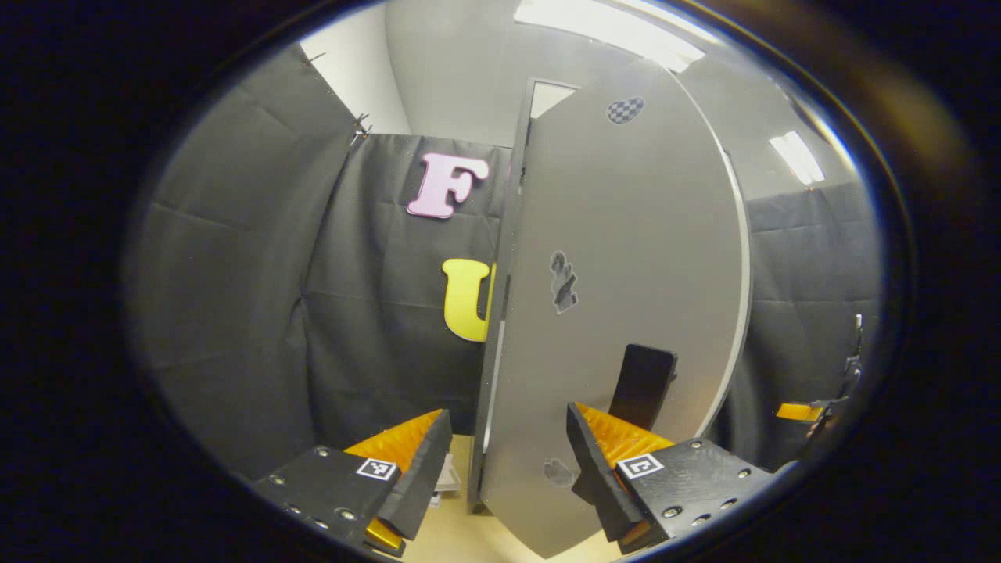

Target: Grab one shoe with the right hand and put it into the shoe cabinet, grab the other shoe with the left hand and put it into the shoe cabinet; then close the right door with the right hand and the left door with the left hand.

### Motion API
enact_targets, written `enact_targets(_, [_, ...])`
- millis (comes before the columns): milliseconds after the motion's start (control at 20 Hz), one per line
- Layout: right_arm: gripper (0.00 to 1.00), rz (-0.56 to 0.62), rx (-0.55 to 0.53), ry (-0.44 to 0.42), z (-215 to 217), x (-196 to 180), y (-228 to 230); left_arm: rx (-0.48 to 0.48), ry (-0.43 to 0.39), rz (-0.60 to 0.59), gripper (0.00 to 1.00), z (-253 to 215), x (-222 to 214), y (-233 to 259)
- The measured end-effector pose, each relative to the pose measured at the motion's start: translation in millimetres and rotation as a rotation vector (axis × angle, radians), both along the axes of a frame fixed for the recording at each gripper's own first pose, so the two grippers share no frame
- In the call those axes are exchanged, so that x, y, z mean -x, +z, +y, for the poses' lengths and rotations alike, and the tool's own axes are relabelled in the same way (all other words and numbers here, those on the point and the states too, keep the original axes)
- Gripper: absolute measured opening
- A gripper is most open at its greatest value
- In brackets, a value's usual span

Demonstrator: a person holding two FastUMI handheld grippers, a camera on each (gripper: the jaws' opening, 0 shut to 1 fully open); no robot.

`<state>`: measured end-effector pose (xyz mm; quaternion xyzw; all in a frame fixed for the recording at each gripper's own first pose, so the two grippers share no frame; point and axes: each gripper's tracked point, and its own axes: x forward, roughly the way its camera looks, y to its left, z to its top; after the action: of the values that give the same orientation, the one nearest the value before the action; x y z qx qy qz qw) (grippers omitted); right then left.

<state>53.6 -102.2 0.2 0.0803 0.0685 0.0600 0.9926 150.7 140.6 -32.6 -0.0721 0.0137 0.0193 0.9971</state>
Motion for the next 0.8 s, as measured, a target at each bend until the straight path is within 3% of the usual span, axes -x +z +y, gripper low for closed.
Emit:
enact_targets(200, [0.98, 0.012, -0.006, 0.034, -16.9, -15.7, 2.0, 0.033, 0.011, -0.003, 0.86, -39.2, -18.4, -5.1])
enact_targets(250, [0.98, 0.011, -0.012, 0.044, -23.4, -14.0, 2.5, 0.023, 0.038, -0.018, 0.89, -43.7, -19.6, -2.3])
enact_targets(500, [0.98, 0.014, -0.023, 0.097, -45.2, -37.6, -2.6, -0.043, 0.159, -0.007, 0.86, -59.3, -19.8, -1.6])
enact_targets(650, [0.98, 0.050, -0.029, 0.065, -72.1, -50.7, -16.1, -0.033, 0.202, 0.007, 0.86, -74.5, -4.0, -8.7])
enact_targets(700, [0.98, 0.052, -0.053, 0.068, -75.1, -54.8, -16.6, -0.028, 0.223, 0.008, 0.93, -79.0, 4.0, -11.4])
enact_targets(750, [0.98, 0.050, -0.074, 0.072, -76.0, -59.7, -17.2, -0.022, 0.240, 0.005, 0.93, -84.3, 11.5, -11.0])
enact_targets(800, [0.98, 0.046, -0.083, 0.076, -78.0, -64.6, -18.1, -0.013, 0.254, -0.002, 0.86, -90.2, 18.8, -9.2])
